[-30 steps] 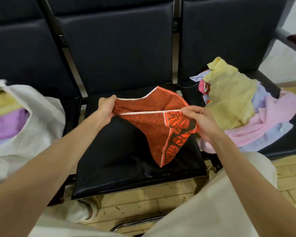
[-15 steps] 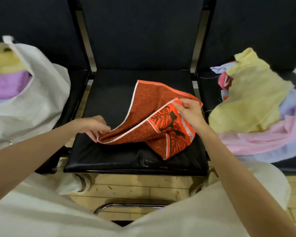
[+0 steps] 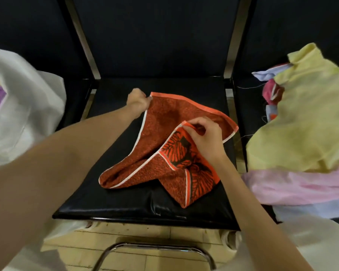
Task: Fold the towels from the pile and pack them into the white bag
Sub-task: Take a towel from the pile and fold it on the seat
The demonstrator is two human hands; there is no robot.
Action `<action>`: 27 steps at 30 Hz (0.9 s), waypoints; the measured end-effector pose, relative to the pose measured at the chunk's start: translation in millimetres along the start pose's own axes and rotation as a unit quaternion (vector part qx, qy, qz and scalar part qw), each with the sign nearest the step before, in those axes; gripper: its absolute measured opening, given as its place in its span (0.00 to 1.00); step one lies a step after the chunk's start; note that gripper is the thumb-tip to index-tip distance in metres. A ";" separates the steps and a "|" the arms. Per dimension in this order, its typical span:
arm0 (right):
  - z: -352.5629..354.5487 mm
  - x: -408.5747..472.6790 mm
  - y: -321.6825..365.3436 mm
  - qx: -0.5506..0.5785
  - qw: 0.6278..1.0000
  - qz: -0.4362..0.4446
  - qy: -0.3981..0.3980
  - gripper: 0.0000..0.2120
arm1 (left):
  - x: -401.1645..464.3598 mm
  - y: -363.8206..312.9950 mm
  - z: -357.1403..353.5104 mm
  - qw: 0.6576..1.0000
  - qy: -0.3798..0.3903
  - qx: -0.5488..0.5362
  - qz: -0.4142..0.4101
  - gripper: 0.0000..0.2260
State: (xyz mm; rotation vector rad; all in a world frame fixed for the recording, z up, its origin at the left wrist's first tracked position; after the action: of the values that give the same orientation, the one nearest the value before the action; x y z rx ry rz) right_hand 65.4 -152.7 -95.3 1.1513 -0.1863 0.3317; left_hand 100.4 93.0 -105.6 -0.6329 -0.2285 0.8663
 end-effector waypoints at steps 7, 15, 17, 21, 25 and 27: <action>0.0 17.5 2.2 -0.034 0.999 0.029 0.004 0.04 | 8.5 0.8 -19.9 0.998 -0.037 -0.051 0.008 0.06; 4.9 21.5 13.1 -0.020 1.000 0.003 -0.003 0.02 | -58.4 -45.5 17.5 0.953 0.061 -0.217 -0.203 0.05; 6.4 22.4 13.6 -0.005 1.000 -0.021 -0.011 0.03 | -72.5 -51.4 25.4 0.941 0.096 -0.213 -0.243 0.07; 13.0 23.3 16.2 0.001 0.999 -0.017 -0.033 0.08 | -85.6 -53.3 31.8 0.924 0.154 -0.195 -0.289 0.08; 17.0 23.2 19.8 -0.011 1.000 0.007 -0.017 0.16 | -90.7 -50.1 30.9 0.920 0.173 -0.178 -0.302 0.08; 15.2 23.2 19.0 -0.028 0.999 0.016 -0.008 0.17 | -91.1 -49.3 31.7 0.920 0.174 -0.175 -0.305 0.08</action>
State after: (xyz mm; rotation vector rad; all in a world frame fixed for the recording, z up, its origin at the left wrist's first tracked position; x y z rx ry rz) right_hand 80.8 -155.9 -65.6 1.0978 -0.2280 0.3437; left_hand 60.0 12.9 -44.9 -0.9684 -0.2397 0.0974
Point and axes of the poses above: each hand's wrist, its own x-axis towards the middle knuckle, its own z-axis out of the back of the hand, y = z × x, the point moved 3 cm from there along x, towards the middle knuckle, and after that the axes turned 14 degrees about -y, right-handed, at the moved point
